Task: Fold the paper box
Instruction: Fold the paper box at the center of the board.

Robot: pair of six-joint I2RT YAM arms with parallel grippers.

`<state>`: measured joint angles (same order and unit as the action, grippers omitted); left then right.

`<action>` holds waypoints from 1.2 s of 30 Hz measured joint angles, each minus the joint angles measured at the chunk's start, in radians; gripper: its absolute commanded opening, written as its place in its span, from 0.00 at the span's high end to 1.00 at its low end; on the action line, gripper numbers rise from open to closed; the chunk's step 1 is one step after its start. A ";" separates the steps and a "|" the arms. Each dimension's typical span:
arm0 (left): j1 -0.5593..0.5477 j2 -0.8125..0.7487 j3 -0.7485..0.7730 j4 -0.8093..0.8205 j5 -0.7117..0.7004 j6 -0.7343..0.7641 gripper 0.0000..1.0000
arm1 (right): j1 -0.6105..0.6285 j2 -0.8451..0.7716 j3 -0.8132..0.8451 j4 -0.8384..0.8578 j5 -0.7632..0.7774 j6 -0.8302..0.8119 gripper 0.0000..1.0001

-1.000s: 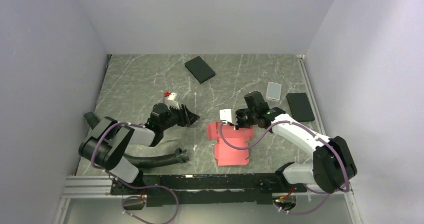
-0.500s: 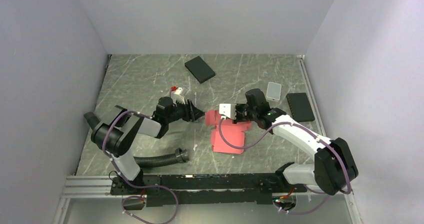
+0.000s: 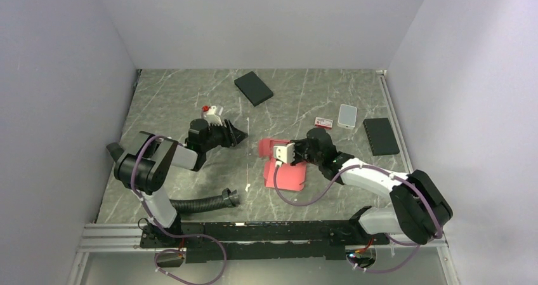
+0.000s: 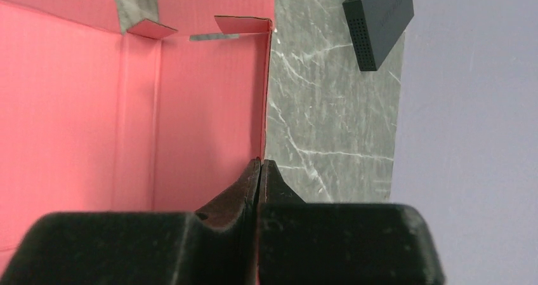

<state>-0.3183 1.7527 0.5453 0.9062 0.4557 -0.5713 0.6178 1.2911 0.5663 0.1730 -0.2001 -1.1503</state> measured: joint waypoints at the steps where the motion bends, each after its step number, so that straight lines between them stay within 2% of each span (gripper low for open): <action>1: 0.000 0.000 0.002 -0.002 0.001 -0.002 0.47 | 0.006 0.000 -0.019 0.023 0.008 -0.002 1.00; 7: 0.000 -0.002 -0.003 0.039 0.022 -0.020 0.39 | 0.013 -0.003 -0.047 0.067 -0.004 0.011 1.00; 12: 0.000 -0.113 -0.066 0.047 0.074 0.045 0.35 | 0.001 -0.005 0.010 -0.048 -0.103 0.046 1.00; 16: -0.023 -0.299 -0.063 -0.019 0.135 0.205 0.34 | -0.007 -0.005 0.074 -0.145 -0.181 0.080 1.00; 19: -0.094 -0.369 -0.061 -0.029 0.154 0.330 0.33 | -0.008 -0.005 0.099 -0.179 -0.215 0.100 1.00; 25: -0.240 -0.374 -0.041 -0.143 0.166 0.575 0.34 | -0.011 -0.002 0.102 -0.218 -0.243 0.117 1.00; 30: -0.270 -0.368 -0.016 -0.214 0.149 0.725 0.35 | -0.013 -0.002 0.102 -0.236 -0.256 0.122 1.00; 36: -0.298 -0.334 0.017 -0.275 0.151 0.826 0.38 | -0.013 -0.001 0.102 -0.237 -0.260 0.123 1.00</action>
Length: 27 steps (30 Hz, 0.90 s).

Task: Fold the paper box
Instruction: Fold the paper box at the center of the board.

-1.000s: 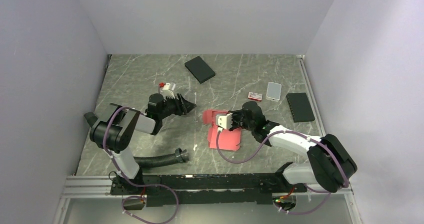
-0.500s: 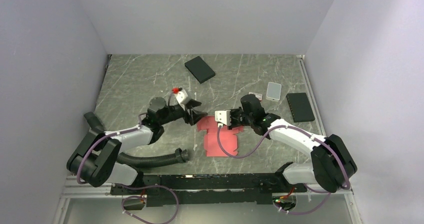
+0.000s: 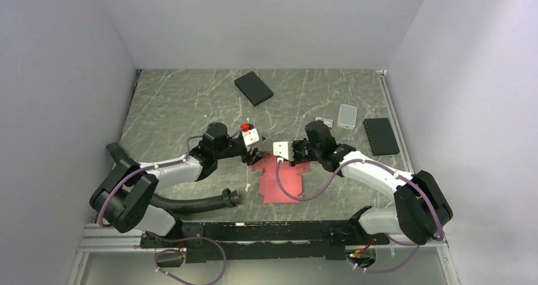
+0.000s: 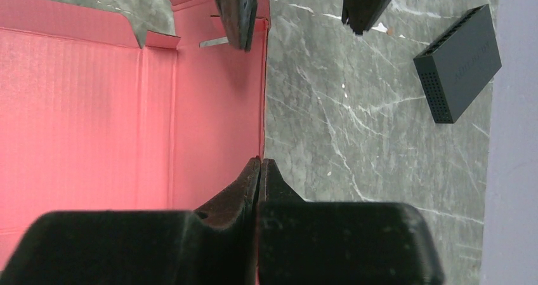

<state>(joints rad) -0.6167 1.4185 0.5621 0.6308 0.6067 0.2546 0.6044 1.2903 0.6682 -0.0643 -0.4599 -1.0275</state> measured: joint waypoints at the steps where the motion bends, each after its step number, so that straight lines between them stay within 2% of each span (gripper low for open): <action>1: -0.007 0.006 0.013 -0.019 0.002 0.015 0.39 | 0.000 0.000 0.000 0.000 0.000 0.000 1.00; 15: -0.055 0.087 0.106 -0.144 0.003 0.083 0.54 | 0.000 0.002 0.000 -0.002 -0.014 0.004 1.00; 17: -0.057 0.090 0.109 -0.150 0.003 0.086 0.59 | 0.000 0.002 0.000 -0.003 -0.014 0.003 1.00; 22: -0.062 0.114 0.140 -0.185 0.008 0.098 0.79 | -0.004 0.004 0.000 -0.005 -0.018 0.006 1.00; 27: -0.062 0.137 0.175 -0.219 0.008 0.106 0.85 | -0.021 0.004 0.000 -0.014 -0.018 0.016 1.00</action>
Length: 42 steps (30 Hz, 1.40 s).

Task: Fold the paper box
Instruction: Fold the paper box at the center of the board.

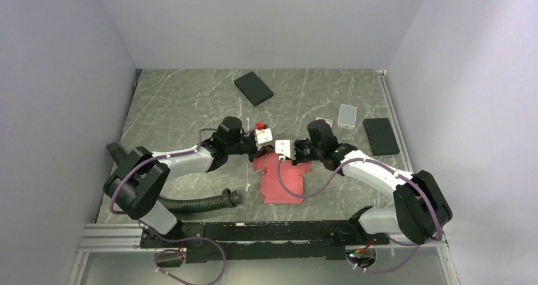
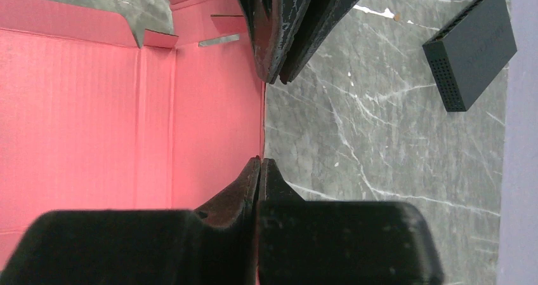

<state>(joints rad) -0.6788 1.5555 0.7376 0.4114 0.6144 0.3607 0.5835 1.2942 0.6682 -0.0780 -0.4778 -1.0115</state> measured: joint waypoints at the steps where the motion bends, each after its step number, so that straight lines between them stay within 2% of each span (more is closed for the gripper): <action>1: 0.000 0.000 0.000 -0.004 0.000 0.000 0.82 | 0.000 0.000 0.000 -0.002 0.000 0.000 1.00; 3: 0.000 0.000 0.000 -0.011 0.000 0.001 0.74 | 0.000 0.000 0.000 -0.006 0.000 0.000 1.00; 7: 0.000 0.000 0.000 -0.013 -0.003 0.001 0.70 | 0.000 0.000 0.000 -0.011 0.000 0.005 1.00; 21: -0.001 -0.001 -0.016 0.034 -0.010 -0.006 0.70 | 0.003 0.000 0.000 -0.011 -0.008 0.020 1.00; 30: -0.016 -0.025 -0.078 0.063 -0.006 -0.005 0.68 | 0.001 0.000 0.000 -0.002 -0.029 0.043 1.00; 37: -0.016 -0.034 -0.082 0.068 -0.005 -0.003 0.74 | 0.000 0.000 0.000 0.002 -0.039 0.047 1.00; 42: -0.015 -0.034 -0.069 0.039 -0.010 0.005 0.91 | 0.000 0.000 0.000 0.002 -0.049 0.054 1.00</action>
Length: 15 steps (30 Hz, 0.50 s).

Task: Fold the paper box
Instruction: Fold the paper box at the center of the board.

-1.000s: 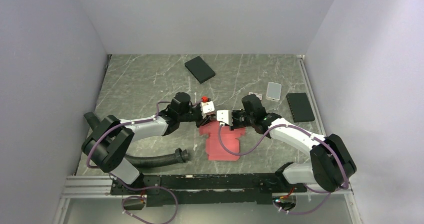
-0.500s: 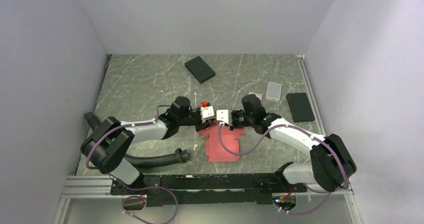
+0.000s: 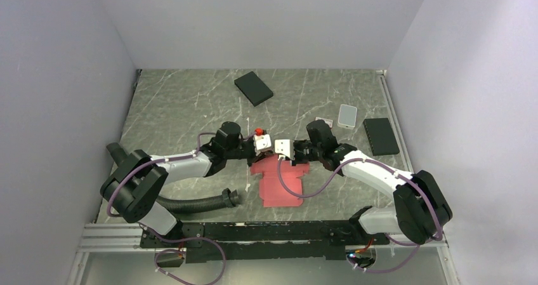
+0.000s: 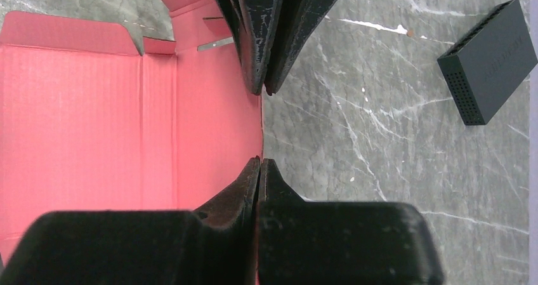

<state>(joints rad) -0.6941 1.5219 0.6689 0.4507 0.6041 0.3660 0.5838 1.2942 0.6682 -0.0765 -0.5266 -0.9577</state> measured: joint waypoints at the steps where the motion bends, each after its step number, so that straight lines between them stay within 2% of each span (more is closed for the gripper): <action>1: 0.000 0.000 0.003 -0.006 -0.001 0.004 0.95 | 0.000 0.000 0.000 0.000 -0.001 0.001 1.00; 2: 0.000 0.000 0.006 -0.012 -0.001 0.008 1.00 | 0.000 0.000 0.000 0.000 -0.002 0.001 1.00; 9: -0.001 0.000 0.010 -0.030 0.000 0.033 1.00 | -0.001 0.002 0.000 0.000 -0.003 0.009 1.00; 15: -0.001 0.000 0.010 -0.030 -0.006 0.045 1.00 | -0.008 0.002 0.000 0.000 -0.008 0.013 0.89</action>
<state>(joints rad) -0.6952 1.5219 0.6785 0.4210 0.5983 0.4114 0.5758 1.2964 0.6682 -0.0769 -0.5346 -0.9443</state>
